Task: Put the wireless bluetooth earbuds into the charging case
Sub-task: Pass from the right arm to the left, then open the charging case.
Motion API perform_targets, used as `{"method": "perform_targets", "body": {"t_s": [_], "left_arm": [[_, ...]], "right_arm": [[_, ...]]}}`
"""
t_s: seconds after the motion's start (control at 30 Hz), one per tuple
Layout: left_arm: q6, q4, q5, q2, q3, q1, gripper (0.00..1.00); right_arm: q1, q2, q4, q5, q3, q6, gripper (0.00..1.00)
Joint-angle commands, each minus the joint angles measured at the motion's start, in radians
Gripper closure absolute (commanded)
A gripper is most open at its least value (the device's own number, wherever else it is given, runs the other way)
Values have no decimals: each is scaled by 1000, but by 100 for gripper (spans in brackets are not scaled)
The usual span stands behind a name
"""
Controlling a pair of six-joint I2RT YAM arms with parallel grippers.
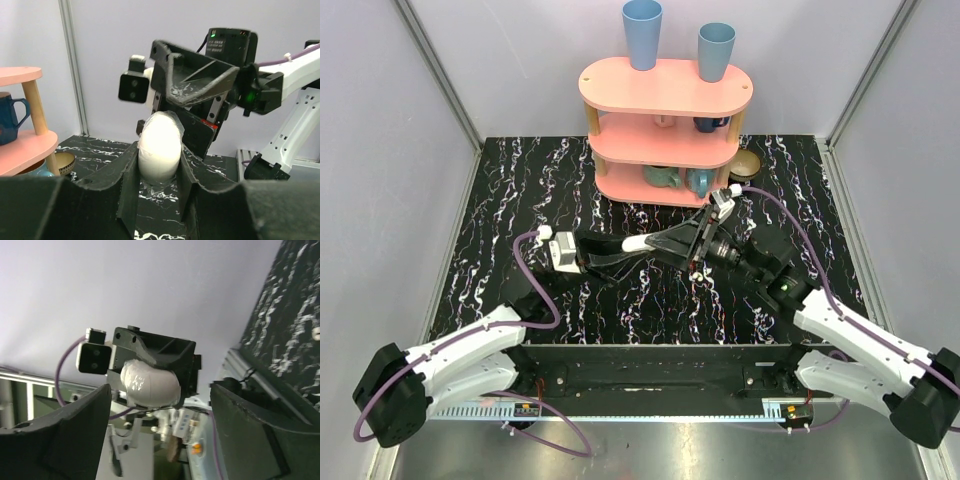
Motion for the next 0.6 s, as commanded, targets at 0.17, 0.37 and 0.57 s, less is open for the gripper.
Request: {"method": "perform_targets", "body": {"t_s": [0.17, 0.37, 0.57], "left_arm": [[56, -114, -68, -100, 25, 1, 100], [20, -141, -27, -79, 63, 4, 100], [-20, -129, 7, -33, 99, 5, 100]], "right_arm": [[1, -128, -564, 184, 263, -671, 7], [3, -57, -647, 128, 354, -763, 6], [1, -39, -657, 112, 357, -781, 6]]}}
